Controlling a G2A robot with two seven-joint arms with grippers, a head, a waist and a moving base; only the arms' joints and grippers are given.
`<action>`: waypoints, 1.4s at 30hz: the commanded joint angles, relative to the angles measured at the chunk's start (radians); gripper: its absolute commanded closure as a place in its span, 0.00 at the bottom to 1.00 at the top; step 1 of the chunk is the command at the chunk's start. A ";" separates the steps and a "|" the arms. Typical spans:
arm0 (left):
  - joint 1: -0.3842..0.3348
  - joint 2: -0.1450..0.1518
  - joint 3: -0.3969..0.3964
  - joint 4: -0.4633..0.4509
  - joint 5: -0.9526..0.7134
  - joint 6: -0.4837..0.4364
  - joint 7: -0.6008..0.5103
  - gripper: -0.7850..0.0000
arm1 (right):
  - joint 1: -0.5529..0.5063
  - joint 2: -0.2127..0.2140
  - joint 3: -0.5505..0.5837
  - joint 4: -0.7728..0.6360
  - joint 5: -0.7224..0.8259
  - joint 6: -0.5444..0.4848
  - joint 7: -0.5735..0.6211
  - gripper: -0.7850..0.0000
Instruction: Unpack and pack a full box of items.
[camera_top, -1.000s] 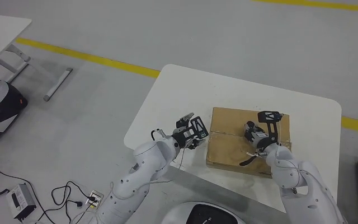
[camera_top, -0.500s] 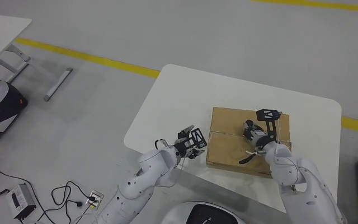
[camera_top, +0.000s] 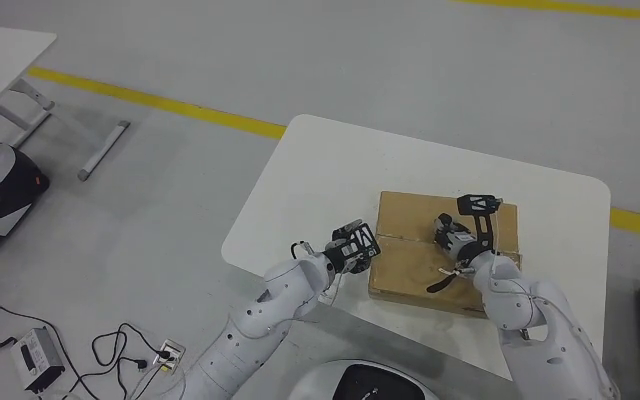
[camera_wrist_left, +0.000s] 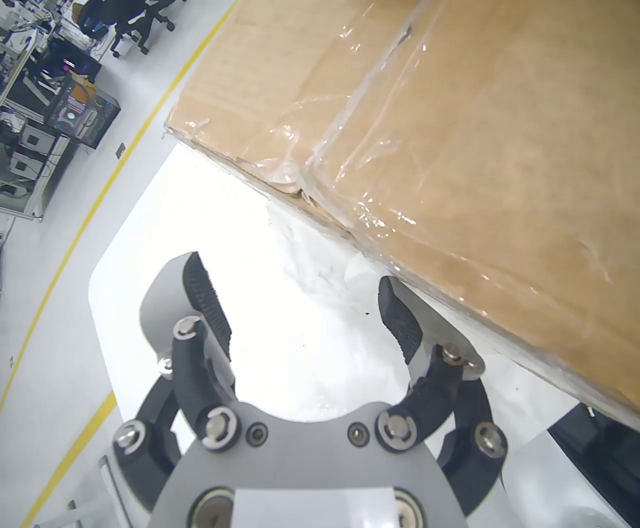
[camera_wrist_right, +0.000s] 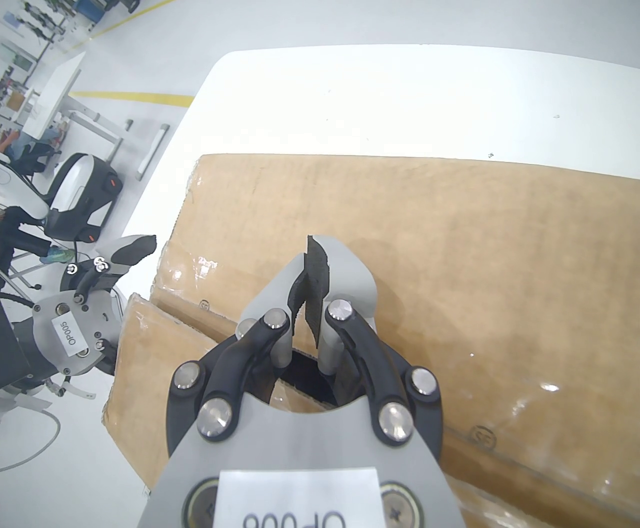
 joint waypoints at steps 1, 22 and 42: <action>-0.007 -0.002 0.008 0.012 0.011 0.019 0.017 1.00 | 0.000 0.000 0.001 -0.001 0.000 0.001 0.001 1.00; 0.021 0.000 -0.012 -0.030 0.061 0.101 0.016 1.00 | -0.006 -0.003 0.001 -0.004 -0.009 0.003 0.004 1.00; 0.012 -0.006 -0.027 -0.088 0.135 0.238 0.022 0.64 | -0.018 -0.004 0.002 -0.012 -0.015 0.003 0.007 1.00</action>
